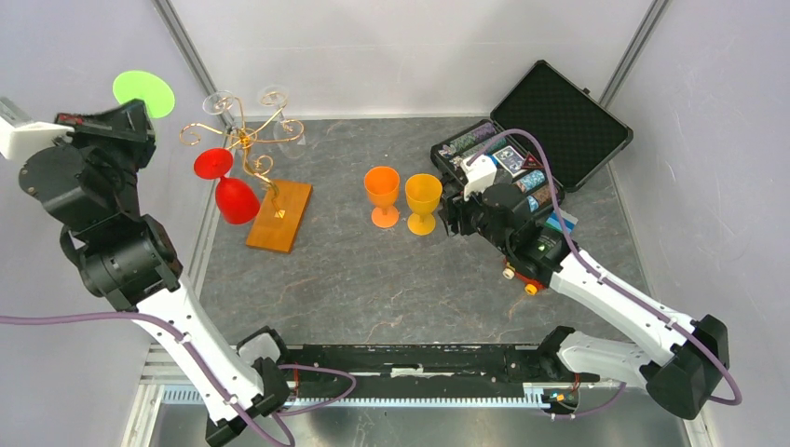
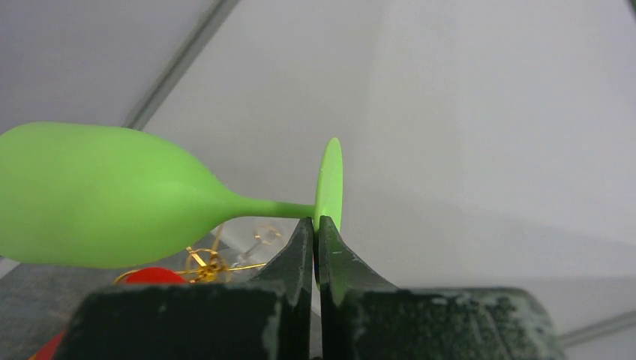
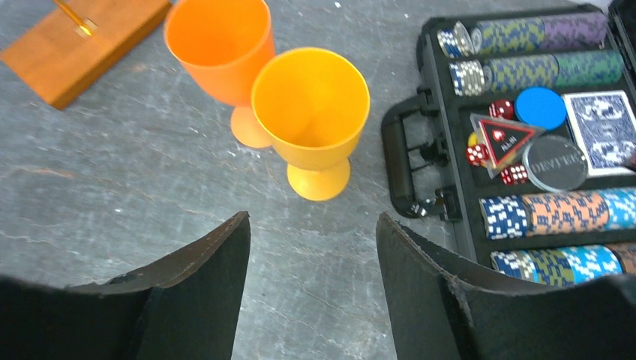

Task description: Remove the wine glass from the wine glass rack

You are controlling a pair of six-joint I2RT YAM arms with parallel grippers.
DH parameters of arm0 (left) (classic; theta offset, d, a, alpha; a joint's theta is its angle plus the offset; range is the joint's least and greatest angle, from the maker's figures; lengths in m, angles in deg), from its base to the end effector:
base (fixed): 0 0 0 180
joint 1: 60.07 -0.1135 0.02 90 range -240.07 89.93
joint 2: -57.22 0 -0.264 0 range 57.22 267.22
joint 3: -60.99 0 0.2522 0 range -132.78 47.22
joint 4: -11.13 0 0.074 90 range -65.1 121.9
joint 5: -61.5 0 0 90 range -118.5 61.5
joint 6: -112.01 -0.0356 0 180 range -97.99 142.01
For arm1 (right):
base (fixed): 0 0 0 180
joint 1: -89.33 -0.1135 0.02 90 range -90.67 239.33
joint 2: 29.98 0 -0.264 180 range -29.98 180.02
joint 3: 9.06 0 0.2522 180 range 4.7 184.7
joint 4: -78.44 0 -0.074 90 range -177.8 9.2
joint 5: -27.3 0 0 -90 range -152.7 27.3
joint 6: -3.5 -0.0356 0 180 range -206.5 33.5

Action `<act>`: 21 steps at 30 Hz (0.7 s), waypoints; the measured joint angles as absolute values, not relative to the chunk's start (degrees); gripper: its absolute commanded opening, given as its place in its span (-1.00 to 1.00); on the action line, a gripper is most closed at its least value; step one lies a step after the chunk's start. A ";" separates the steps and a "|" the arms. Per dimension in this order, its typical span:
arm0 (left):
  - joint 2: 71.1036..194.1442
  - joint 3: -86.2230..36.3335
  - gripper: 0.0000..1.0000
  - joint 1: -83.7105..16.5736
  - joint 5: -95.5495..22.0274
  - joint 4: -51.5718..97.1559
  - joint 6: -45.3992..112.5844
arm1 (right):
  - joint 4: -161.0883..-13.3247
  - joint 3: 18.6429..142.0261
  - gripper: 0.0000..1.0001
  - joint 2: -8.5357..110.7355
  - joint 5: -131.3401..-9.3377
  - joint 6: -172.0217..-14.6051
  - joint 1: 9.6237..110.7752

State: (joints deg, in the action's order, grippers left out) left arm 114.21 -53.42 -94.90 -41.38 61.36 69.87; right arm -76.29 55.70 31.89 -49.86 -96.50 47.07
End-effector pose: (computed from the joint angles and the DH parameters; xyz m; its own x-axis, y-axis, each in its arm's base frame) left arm 0.1029 0.0619 0.5610 0.3472 -0.6391 -0.6864 -0.1756 0.6746 -0.7170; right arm 0.1888 0.1609 0.3176 -0.3650 -0.1029 -0.9253 -0.4470 0.8912 0.0772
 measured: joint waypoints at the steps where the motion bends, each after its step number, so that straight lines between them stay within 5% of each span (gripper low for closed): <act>1: 114.78 -55.75 -0.95 -94.70 -43.15 61.21 69.87 | -76.29 56.49 0.39 31.99 -50.53 -96.72 47.07; 11: 116.11 -54.42 -0.95 -91.75 -67.44 39.07 85.39 | -77.82 59.64 0.76 32.30 -54.21 -98.57 47.07; 21: 117.82 -40.83 -0.95 -71.90 -72.12 22.07 101.26 | -86.74 59.18 0.96 32.28 -60.22 -103.34 47.07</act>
